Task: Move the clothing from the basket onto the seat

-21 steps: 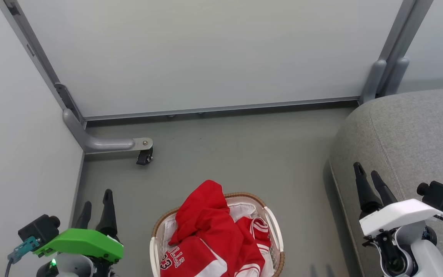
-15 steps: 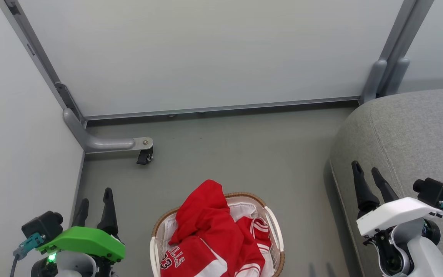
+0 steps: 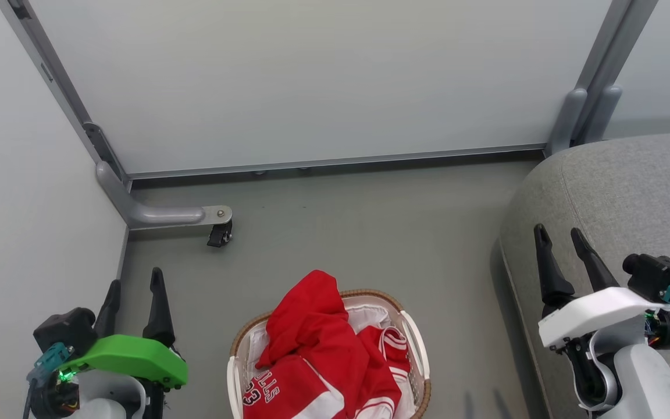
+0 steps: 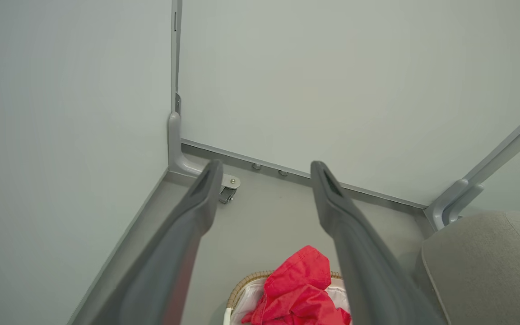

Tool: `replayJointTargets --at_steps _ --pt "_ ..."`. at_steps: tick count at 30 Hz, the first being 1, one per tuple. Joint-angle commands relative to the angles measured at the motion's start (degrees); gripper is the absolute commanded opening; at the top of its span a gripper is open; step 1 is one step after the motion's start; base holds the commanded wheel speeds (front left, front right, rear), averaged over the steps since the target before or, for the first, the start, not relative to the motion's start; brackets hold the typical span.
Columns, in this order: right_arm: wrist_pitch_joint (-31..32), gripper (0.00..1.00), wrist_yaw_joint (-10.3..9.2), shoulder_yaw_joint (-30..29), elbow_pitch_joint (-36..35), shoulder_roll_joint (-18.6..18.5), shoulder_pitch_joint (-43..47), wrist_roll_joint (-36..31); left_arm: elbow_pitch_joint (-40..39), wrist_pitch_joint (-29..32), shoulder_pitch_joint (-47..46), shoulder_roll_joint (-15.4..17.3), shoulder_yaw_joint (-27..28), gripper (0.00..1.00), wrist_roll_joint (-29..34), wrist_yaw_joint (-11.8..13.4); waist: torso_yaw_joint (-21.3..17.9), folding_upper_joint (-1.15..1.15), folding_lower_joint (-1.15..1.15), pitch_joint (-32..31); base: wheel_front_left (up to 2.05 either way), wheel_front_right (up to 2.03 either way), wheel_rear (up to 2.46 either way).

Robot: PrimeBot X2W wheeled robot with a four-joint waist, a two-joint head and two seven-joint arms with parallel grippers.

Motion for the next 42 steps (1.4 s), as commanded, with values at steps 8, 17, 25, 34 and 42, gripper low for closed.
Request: replayJointTargets --at_steps 8,17,25,34,42 --pt "-1.72 1.0 0.02 -0.35 -1.58 0.1 -1.41 -7.98 -1.72 -1.63 -1.63 0.62 -0.24 1.0 5.94 0.64 0.18 0.0 0.0 0.19 0.0 0.0 0.0" --pt "-2.95 1.0 0.01 -0.28 1.29 0.51 -0.92 -14.35 -0.54 -2.82 -0.06 -0.54 0.24 1.0 10.56 -0.08 0.16 0.0 0.0 0.33 0.0 0.0 0.0" --pt "-3.93 1.0 0.01 -0.44 3.06 0.79 -0.53 -18.81 0.28 -3.86 0.83 -1.87 0.57 1.0 14.61 -1.57 0.15 0.0 0.0 0.39 0.0 0.0 0.0" --pt "-5.04 1.0 0.01 0.06 3.74 0.91 -1.66 -23.54 1.76 -4.92 0.77 -2.95 0.92 1.0 18.59 -4.49 -0.26 0.0 0.0 1.47 0.0 0.0 0.0" --pt "-5.9 1.0 0.01 0.64 2.15 0.96 -4.81 -27.71 3.35 -5.88 -2.89 -4.0 0.73 1.0 21.9 -7.04 -1.66 0.0 0.0 7.38 0.0 0.0 0.0"
